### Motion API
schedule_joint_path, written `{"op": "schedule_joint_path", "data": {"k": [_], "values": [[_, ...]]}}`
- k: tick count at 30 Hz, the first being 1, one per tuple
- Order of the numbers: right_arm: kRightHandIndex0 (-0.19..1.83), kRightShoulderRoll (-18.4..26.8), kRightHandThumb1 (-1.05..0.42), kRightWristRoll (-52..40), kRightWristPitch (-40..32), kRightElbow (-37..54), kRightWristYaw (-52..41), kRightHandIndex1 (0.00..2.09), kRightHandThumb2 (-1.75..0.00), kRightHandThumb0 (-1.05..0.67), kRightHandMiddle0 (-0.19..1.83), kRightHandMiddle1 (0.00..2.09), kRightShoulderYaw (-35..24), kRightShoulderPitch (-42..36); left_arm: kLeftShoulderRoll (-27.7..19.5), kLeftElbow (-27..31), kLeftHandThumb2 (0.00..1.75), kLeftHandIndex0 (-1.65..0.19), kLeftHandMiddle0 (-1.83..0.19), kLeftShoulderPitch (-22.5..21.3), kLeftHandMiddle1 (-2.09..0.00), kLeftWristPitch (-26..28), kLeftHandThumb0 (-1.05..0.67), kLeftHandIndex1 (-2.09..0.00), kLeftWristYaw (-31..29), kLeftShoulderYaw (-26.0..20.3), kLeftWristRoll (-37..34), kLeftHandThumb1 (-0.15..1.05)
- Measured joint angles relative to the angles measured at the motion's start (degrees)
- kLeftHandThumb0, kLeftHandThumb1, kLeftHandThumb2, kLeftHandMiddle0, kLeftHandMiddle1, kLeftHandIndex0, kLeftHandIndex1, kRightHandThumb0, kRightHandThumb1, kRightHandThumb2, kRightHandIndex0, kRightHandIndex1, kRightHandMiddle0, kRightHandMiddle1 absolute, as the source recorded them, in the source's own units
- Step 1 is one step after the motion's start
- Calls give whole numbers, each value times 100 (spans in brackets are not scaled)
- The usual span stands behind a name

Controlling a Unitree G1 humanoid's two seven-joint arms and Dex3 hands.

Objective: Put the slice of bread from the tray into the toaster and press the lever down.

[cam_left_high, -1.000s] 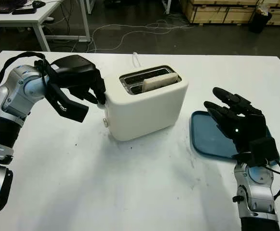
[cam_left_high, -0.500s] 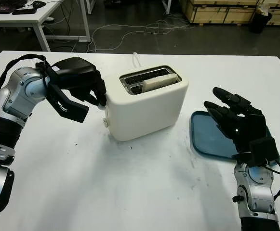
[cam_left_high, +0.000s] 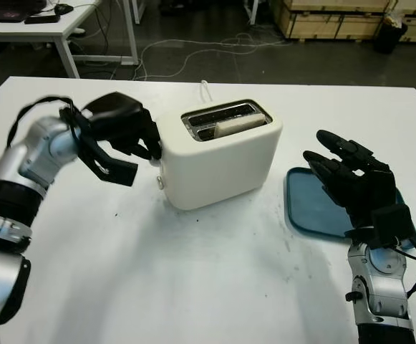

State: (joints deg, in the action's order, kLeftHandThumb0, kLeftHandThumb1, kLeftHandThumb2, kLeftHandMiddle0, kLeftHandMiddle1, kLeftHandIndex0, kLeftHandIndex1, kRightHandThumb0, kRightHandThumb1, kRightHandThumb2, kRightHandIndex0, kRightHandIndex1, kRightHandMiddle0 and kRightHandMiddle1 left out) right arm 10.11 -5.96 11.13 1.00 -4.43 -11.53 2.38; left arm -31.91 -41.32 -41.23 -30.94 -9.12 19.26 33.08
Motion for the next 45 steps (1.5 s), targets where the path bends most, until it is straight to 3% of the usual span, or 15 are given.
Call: {"op": "schedule_joint_path", "data": {"k": [2,5,12,15,17,35,45], "values": [[94,2,-84,0,0,0,-31,0,0,-47,84,0,-13,-30,139,-201,1,-125,-83,163,-108,211,-31,-1,582,-4,9,91],[92,1,-84,-1,0,-1,-75,0,0,-46,83,0,-16,-34,269,-331,7,-124,-72,436,-130,257,-34,-1,1229,-18,-88,92],[92,0,-84,-11,2,-14,-154,0,0,-47,83,0,-23,-36,474,-361,6,-123,-73,920,-124,354,-31,-1,2171,-46,-514,92],[91,0,-84,-11,2,-14,-155,0,0,-47,83,0,-23,-36,503,-320,8,-122,-73,958,-121,648,-32,0,2187,-36,-536,92],[91,-13,-84,-29,12,-14,-197,0,0,-47,83,0,-15,-24,674,-481,7,-124,-73,1101,-124,1032,-32,-1,1957,264,-319,92],[91,-14,-84,-118,25,-92,-190,0,0,-45,82,0,-41,-46,676,-245,3,-125,-74,1242,-128,1082,-30,-3,2122,288,-230,92],[91,-15,-83,-121,25,-88,-186,0,0,-46,82,0,-30,-40,408,711,2,-123,-80,1656,-121,1446,-32,-2,1896,195,-229,91]]}}
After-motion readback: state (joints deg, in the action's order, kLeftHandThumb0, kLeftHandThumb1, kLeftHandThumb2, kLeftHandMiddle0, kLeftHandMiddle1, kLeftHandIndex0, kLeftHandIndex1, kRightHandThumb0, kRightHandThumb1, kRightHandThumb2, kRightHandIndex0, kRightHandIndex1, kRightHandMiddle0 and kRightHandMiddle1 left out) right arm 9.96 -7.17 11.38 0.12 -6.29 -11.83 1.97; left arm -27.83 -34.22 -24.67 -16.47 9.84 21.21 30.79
